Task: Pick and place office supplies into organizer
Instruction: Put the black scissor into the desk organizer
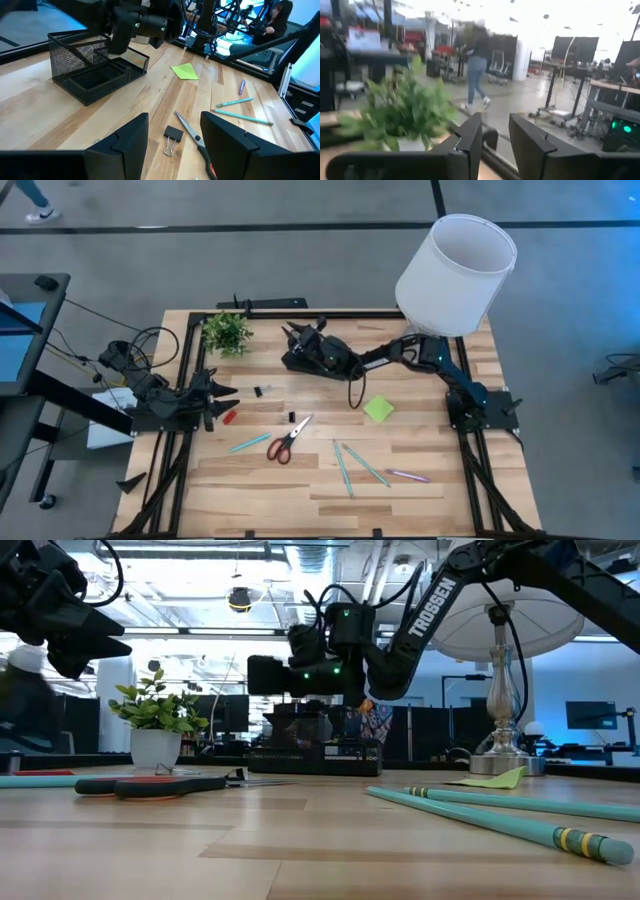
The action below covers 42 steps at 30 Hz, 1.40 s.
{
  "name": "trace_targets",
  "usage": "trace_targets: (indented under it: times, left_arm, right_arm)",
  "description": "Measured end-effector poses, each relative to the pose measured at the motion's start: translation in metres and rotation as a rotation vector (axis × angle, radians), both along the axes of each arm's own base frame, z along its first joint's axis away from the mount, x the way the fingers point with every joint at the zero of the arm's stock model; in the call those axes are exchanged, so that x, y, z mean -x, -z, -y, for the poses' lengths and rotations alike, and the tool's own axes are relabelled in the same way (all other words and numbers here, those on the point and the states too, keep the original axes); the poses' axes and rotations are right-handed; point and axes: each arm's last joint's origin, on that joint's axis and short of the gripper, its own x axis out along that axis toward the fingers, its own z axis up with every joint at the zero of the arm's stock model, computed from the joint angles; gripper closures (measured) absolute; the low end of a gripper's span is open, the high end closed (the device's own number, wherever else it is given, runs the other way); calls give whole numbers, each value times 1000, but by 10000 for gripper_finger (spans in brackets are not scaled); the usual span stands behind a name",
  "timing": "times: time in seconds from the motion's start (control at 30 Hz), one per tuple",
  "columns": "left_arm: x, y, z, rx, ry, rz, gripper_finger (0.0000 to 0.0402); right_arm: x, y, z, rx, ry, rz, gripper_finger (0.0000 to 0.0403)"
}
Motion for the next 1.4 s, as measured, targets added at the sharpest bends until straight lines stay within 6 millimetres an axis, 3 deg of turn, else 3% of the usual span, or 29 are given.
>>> trace_targets:
  times: [0.2,0.33,0.63,0.8,1.03,1.13,1.23,1.4]
  left_arm:
    - [0,0,0,-1,-2,0,223]
    - [0,2,0,4,27,-19,223]
    - [1,5,5,107,174,-68,223]
    - [-2,6,8,177,193,-42,223]
    - [-9,5,10,91,104,3,223]
    - [-12,2,12,99,68,32,223]
    - [-17,-9,15,78,79,114,223]
    - [-20,-33,17,-46,77,251,223]
  right_arm:
    - [-12,-29,-27,50,-126,157,310]
    - [-20,-40,-65,98,-362,179,310]
    - [-25,-31,-158,56,-600,13,310]
    - [-18,-38,-202,52,-617,-103,310]
    - [19,-92,-252,245,-269,-386,310]
    - [39,-112,-263,259,-205,-492,310]
    - [62,-130,-267,229,-206,-587,310]
    - [105,-153,-254,44,-213,-723,310]
